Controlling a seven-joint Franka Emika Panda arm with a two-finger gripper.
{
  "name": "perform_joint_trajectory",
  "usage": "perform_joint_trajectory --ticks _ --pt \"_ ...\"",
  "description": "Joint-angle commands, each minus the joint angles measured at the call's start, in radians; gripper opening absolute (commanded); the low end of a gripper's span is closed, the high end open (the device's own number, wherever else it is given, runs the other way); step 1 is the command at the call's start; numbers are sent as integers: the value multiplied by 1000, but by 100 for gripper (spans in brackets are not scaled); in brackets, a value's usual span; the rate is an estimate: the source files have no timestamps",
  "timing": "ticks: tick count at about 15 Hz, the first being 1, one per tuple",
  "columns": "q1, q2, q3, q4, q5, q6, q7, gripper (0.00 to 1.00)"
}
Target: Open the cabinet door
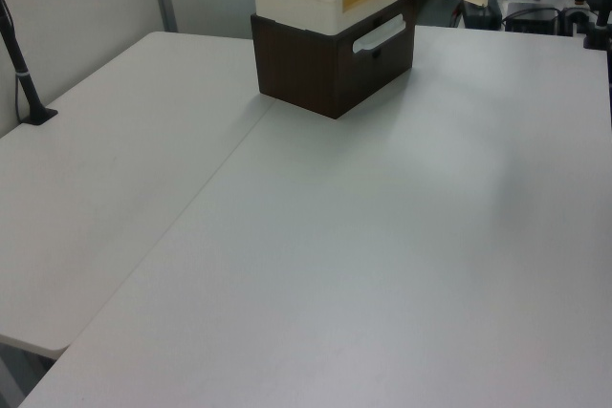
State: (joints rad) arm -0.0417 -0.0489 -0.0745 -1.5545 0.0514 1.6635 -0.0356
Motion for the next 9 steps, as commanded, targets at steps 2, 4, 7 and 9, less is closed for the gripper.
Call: perform_joint_trajectory --ticks 2,4,7,9 --pt "117 47 -54 -2 -8 -1 22 100" --pt "123 54 -57 -5 -10 12 8 100" --pt "124 57 -57 -6 -11 13 6 100" --pt "120 57 -57 -6 -11 18 6 100"
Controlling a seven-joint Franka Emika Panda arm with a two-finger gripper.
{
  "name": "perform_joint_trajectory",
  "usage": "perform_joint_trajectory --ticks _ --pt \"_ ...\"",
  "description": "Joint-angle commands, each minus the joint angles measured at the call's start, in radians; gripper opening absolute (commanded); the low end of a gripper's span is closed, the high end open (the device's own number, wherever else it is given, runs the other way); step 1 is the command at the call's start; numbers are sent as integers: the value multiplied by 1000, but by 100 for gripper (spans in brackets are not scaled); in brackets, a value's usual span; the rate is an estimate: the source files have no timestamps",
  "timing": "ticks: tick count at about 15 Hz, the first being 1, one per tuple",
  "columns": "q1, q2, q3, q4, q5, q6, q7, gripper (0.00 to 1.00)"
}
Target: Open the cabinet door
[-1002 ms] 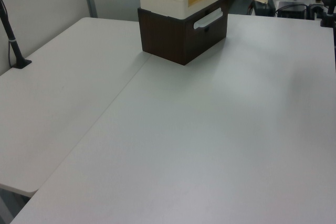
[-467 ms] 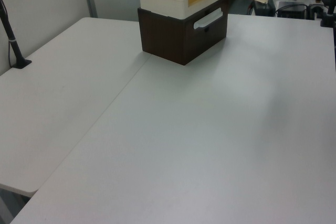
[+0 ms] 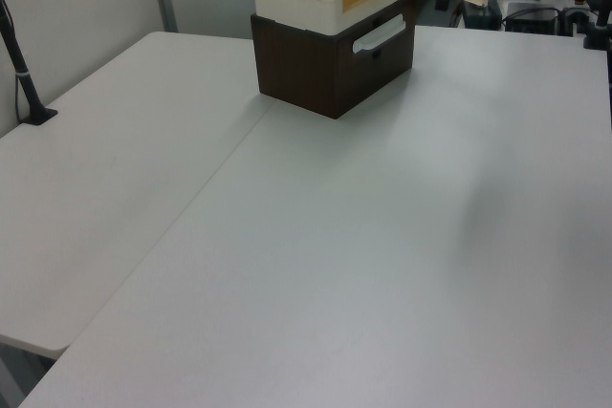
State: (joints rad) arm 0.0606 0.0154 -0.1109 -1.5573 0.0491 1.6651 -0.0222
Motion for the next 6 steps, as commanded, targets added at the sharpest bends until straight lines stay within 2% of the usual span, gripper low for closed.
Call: perform_joint_trajectory --ticks 1,6 --pt "16 -9 -21 -3 -9 16 -7 100" --pt "19 -9 -21 -3 -20 13 -5 100"
